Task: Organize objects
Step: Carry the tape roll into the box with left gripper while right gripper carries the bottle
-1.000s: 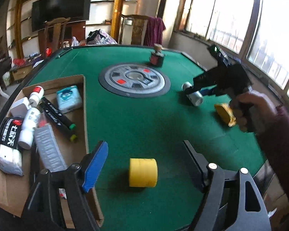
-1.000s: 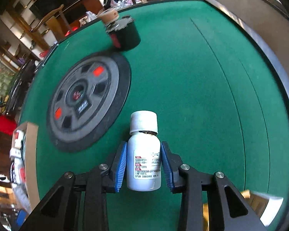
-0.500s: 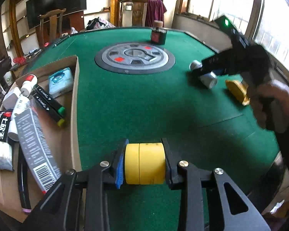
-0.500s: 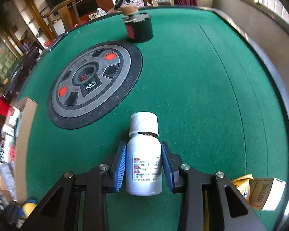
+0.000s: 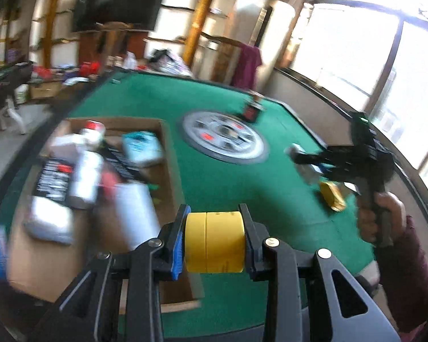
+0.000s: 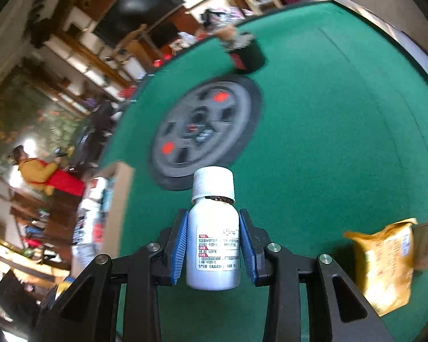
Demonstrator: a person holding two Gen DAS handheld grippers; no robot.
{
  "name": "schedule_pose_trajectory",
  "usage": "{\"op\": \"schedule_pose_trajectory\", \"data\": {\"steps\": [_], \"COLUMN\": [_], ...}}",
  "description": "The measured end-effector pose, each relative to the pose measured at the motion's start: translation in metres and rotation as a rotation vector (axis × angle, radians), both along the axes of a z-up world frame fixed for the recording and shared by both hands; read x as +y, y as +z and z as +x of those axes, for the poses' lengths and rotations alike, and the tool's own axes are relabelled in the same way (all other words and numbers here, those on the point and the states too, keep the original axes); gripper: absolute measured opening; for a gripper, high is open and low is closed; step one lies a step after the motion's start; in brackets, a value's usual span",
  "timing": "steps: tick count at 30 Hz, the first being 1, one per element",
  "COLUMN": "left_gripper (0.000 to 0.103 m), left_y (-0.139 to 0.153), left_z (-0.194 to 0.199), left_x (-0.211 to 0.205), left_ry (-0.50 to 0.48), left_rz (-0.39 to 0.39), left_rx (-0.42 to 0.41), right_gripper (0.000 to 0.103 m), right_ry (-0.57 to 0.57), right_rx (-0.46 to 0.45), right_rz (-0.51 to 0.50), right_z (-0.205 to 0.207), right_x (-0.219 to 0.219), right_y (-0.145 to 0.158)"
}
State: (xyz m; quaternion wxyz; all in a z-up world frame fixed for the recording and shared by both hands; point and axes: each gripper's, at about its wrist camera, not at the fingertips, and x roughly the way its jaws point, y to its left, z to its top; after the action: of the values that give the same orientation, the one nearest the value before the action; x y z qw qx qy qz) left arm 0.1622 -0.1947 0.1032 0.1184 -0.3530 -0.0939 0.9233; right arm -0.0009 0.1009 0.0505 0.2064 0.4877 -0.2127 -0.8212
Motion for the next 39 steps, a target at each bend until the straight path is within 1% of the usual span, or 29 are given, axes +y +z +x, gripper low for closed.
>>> {"op": "schedule_pose_trajectory", "data": {"steps": [3, 6, 9, 11, 15, 17, 18, 20, 23, 28, 31, 34, 35, 37, 39], "left_gripper": [0.032, 0.032, 0.032, 0.032, 0.032, 0.032, 0.032, 0.032, 0.032, 0.032, 0.032, 0.033, 0.034, 0.048, 0.053], "left_y": [0.003, -0.003, -0.018, -0.026, -0.041, -0.044, -0.046, -0.049, -0.056, -0.064, -0.064, -0.064, -0.063, -0.06, -0.056], "left_z": [0.007, 0.01, 0.01, 0.012, 0.007, 0.002, 0.0, -0.004, -0.006, -0.004, -0.004, -0.002, -0.001, 0.003, 0.009], "left_x": [-0.034, -0.061, -0.084, -0.092, -0.093, -0.093, -0.093, -0.093, -0.099, -0.111, -0.111, -0.116, -0.118, -0.125, -0.129], "left_ry": [0.101, 0.176, 0.22, 0.223, 0.222, 0.225, 0.234, 0.24, 0.25, 0.246, 0.235, 0.24, 0.242, 0.251, 0.264], "left_rz": [-0.038, -0.047, -0.004, 0.024, 0.031, 0.001, -0.034, -0.074, -0.1, -0.094, -0.092, -0.053, -0.036, 0.006, 0.031], "left_rx": [0.007, -0.018, -0.059, -0.077, -0.097, -0.097, -0.1, -0.104, -0.113, -0.116, -0.104, -0.104, -0.104, -0.099, -0.093], "right_gripper": [0.038, 0.038, 0.038, 0.038, 0.038, 0.038, 0.038, 0.038, 0.038, 0.038, 0.038, 0.038, 0.038, 0.038, 0.038], "right_ry": [0.058, 0.125, 0.19, 0.23, 0.312, 0.341, 0.36, 0.384, 0.436, 0.536, 0.578, 0.587, 0.588, 0.584, 0.586], "right_rx": [0.018, 0.032, 0.025, 0.017, 0.006, 0.005, -0.002, -0.017, -0.032, -0.054, -0.073, -0.101, -0.111, -0.123, -0.116], "right_rz": [-0.025, -0.043, -0.064, -0.07, -0.056, -0.038, -0.033, -0.034, -0.051, -0.078, -0.062, -0.046, -0.044, -0.035, -0.034], "right_z": [0.004, 0.008, 0.008, 0.007, 0.008, 0.007, 0.008, 0.007, 0.012, 0.034, 0.045, 0.048, 0.047, 0.049, 0.051], "right_x": [-0.026, -0.057, -0.09, -0.114, -0.166, -0.188, -0.201, -0.22, -0.246, -0.289, -0.308, -0.321, -0.318, -0.321, -0.32], "right_y": [0.011, 0.022, 0.028, 0.029, 0.028, 0.025, 0.022, 0.018, 0.016, 0.011, 0.001, -0.013, -0.018, -0.024, -0.025]}}
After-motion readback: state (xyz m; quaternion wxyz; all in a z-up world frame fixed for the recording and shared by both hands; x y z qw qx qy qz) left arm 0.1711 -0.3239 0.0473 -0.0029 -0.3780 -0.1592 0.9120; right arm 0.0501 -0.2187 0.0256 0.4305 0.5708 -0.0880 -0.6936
